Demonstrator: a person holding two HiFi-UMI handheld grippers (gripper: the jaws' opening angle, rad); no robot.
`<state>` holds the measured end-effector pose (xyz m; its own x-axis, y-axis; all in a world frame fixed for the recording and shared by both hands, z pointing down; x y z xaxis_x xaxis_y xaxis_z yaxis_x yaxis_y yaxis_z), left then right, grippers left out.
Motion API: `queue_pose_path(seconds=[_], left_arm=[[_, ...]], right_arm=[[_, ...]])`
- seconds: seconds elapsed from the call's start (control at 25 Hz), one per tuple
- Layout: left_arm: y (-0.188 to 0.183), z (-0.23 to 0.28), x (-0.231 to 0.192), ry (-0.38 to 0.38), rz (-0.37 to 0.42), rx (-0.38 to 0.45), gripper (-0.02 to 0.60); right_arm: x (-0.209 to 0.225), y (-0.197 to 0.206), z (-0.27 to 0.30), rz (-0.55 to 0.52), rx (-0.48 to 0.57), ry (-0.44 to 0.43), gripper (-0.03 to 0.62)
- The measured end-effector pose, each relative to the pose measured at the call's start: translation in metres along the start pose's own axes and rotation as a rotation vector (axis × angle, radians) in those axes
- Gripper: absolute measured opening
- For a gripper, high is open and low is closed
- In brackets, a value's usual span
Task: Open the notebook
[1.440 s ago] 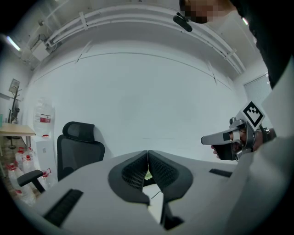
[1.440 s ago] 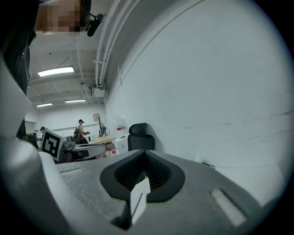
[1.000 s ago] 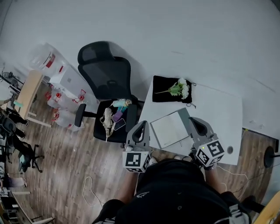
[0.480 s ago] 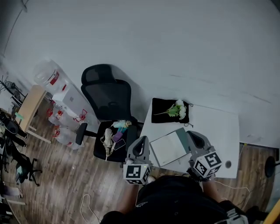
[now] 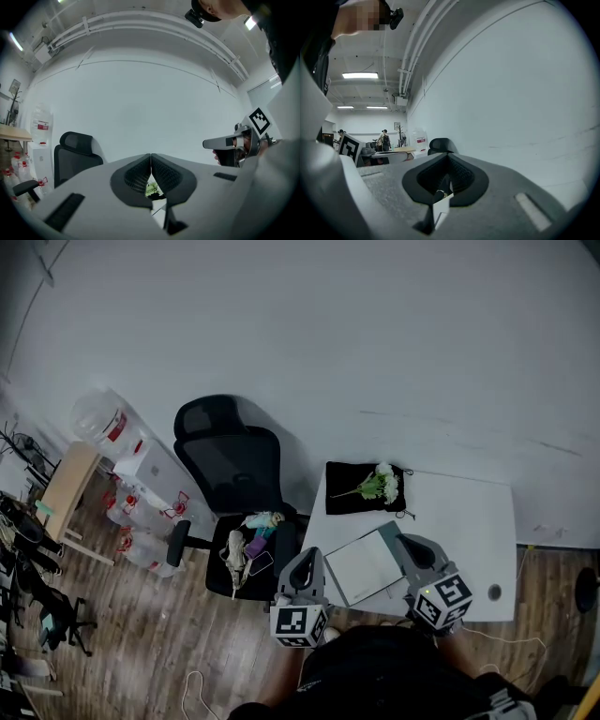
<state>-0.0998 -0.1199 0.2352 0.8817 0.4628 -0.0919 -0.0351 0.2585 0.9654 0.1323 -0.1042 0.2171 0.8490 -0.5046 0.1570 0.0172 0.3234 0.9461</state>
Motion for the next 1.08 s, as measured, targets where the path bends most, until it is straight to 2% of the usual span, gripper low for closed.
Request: queue_pose_path(seconds=[1.08], left_arm=[[0.011, -0.010, 0.003, 0.003, -0.011, -0.003, 0.006]], right_arm=[[-0.008, 0.002, -0.002, -0.046, -0.021, -0.027, 0.006]])
Point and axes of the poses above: the fingertips, and each gripper's own axes: z forward along the fingers, x to its right, y out of its underside, the point moved 7 cm from there along -z, backward along the fingers, and after that the axes turned 12 degrees about -x, right-handed, at the moved point
